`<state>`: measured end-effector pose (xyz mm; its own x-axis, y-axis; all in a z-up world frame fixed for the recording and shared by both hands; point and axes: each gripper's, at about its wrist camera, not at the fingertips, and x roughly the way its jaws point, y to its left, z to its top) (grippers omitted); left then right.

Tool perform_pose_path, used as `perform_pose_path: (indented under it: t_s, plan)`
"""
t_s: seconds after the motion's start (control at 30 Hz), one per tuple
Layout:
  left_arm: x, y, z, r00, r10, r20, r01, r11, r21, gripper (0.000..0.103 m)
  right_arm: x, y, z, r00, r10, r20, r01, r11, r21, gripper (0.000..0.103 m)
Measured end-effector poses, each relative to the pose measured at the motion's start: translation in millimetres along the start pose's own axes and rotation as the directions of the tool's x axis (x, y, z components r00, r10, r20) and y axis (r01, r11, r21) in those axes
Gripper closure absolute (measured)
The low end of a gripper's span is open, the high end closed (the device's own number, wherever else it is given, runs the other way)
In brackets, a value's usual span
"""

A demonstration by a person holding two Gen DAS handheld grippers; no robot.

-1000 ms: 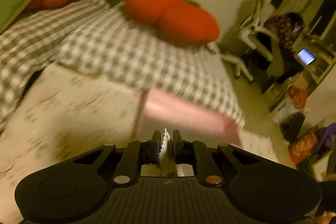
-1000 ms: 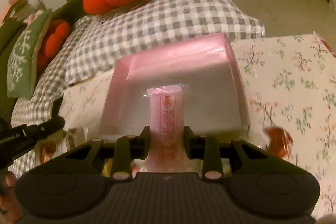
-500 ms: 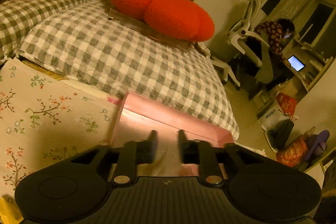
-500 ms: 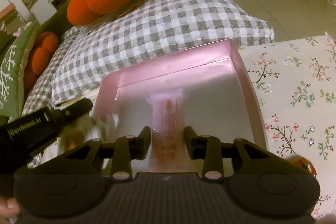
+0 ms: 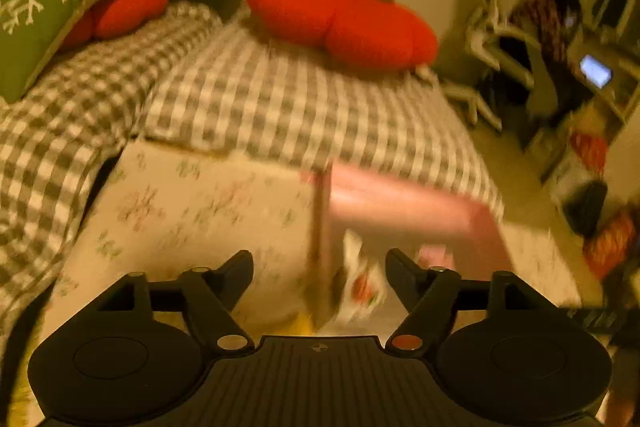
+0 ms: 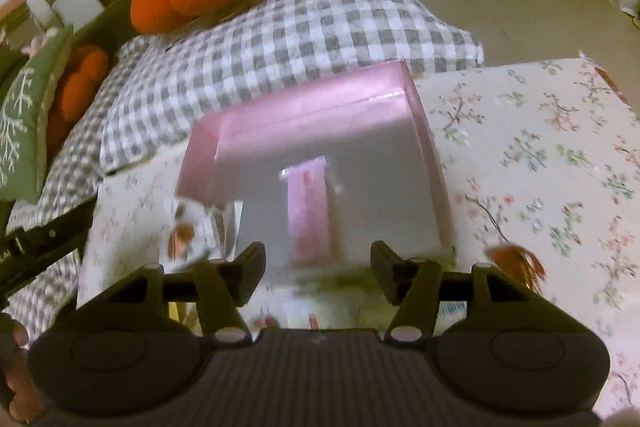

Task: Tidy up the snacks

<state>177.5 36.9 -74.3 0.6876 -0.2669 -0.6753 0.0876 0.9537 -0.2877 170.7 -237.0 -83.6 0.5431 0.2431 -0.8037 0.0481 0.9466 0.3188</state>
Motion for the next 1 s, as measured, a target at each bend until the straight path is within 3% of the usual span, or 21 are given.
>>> perform_pose_path:
  t_s: [0.1,0.27,0.47,0.77,0.8,0.87,0.93,1.0]
  plan:
    - [1.7,19.5,-10.4,0.998,-0.011,-0.068,0.012,1.0,0.017,0.024,-11.0,3.4,-10.6,1.0,-0.006,-0.011,0.006,1.0,0.003,0.035]
    - [11.5,22.4,-27.8,0.986,0.017,-0.163,0.016,0.98,0.198,0.024,-11.9,4.6,-26.2,0.997,-0.037,-0.062,0.037,0.999,-0.007,0.033]
    - [25.9,9.2,-45.1,0.973,0.021,-0.228,0.075,0.911,0.406,0.024,1.3,6.7,-42.4,0.987,-0.03,-0.157,0.026,0.999,-0.029,0.033]
    - [47.2,-4.9,-61.9,0.969,0.071,-0.236,0.075,0.827,0.558,0.027,6.4,8.9,-58.1,0.977,-0.067,-0.203,0.052,0.995,-0.081,0.037]
    - [49.3,-7.3,-63.5,0.969,0.087,-0.233,0.065,0.815,0.575,0.029,7.0,8.1,-59.1,0.975,-0.084,-0.204,0.065,0.993,-0.1,0.037]
    - [52.8,-7.5,-65.2,0.967,0.104,-0.231,0.052,0.809,0.586,0.045,9.6,5.4,-61.1,0.971,-0.118,-0.209,0.094,0.988,-0.12,0.037]
    - [55.1,-7.1,-66.1,0.966,0.108,-0.235,0.052,0.81,0.585,0.048,15.4,1.1,-63.7,0.964,-0.131,-0.231,0.105,0.987,-0.122,0.04]
    - [55.2,-8.0,-67.9,0.966,0.109,-0.235,0.054,0.804,0.592,0.053,23.1,-1.0,-67.2,0.956,-0.136,-0.261,0.107,0.987,-0.12,0.051]
